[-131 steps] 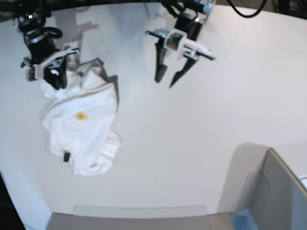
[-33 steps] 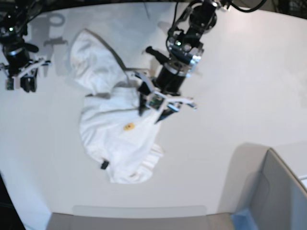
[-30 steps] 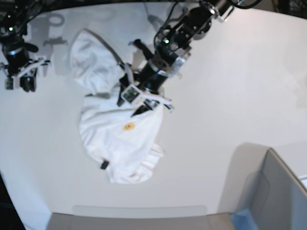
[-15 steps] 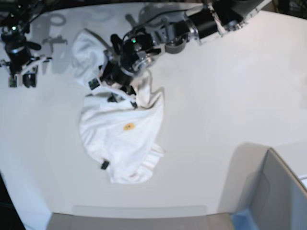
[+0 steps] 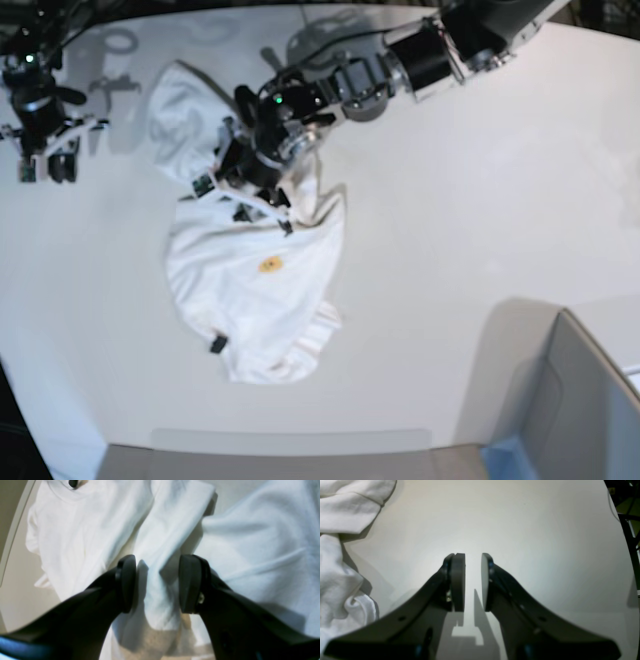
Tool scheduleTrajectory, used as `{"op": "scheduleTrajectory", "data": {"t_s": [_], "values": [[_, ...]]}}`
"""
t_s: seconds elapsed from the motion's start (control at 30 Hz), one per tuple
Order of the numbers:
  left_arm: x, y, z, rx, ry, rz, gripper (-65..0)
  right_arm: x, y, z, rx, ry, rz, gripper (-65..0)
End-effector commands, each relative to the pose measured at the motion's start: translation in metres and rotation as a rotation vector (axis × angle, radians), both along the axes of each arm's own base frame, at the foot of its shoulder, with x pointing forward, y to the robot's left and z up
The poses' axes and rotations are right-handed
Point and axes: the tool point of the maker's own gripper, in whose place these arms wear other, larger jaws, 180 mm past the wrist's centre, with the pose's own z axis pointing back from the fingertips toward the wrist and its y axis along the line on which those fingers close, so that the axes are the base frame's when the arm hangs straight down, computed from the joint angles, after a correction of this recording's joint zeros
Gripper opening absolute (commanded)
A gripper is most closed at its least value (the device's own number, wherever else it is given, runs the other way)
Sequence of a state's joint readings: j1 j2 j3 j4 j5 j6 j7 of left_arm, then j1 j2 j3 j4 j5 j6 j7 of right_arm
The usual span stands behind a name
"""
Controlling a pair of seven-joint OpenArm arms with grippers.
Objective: Layout the t-shirt on the table in an organized manner, then fold the t-shirt properly
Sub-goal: 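Lift the held fabric with the left gripper and shake it, then pull the held t-shirt edge away from the pile with the left gripper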
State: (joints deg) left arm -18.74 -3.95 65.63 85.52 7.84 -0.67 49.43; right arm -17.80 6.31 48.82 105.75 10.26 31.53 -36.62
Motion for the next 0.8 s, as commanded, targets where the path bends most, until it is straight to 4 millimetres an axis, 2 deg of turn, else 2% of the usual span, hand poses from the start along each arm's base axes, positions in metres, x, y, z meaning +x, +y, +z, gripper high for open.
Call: {"op": "scheduleTrajectory", "data": {"t_s": [0.0, 0.1, 0.3, 0.57, 0.63, 0.67, 0.77], "values": [[0.008, -0.009, 0.020, -0.045, -0.050, -0.005, -36.7, 0.006, -0.001, 0.014, -0.017, -0.048, 0.019, -53.2], [0.008, -0.010, 0.021, -0.050, -0.050, -0.005, -40.5, 0.007, 0.000, 0.015, -0.015, -0.053, 0.019, -53.2], [0.008, -0.023, 0.031, -0.094, -0.053, 0.015, -61.4, 0.011, 0.002, 0.017, -0.006, -0.068, 0.015, -53.2], [0.013, -0.024, 0.045, -0.154, -0.072, 0.073, -62.9, 0.012, 0.002, 0.017, -0.007, -0.070, 0.015, -53.2], [0.018, -0.023, 0.062, -0.209, -0.099, 0.104, -62.9, 0.012, 0.002, 0.017, -0.007, -0.070, 0.015, -53.2], [0.027, -0.017, 0.077, -0.262, -0.127, 0.144, -62.9, 0.012, 0.002, 0.018, -0.007, -0.071, 0.015, -53.2], [0.067, 0.018, 0.137, -0.483, -0.242, 0.329, -62.8, 0.017, 0.002, 0.022, -0.008, -0.087, 0.017, -53.2]]}}
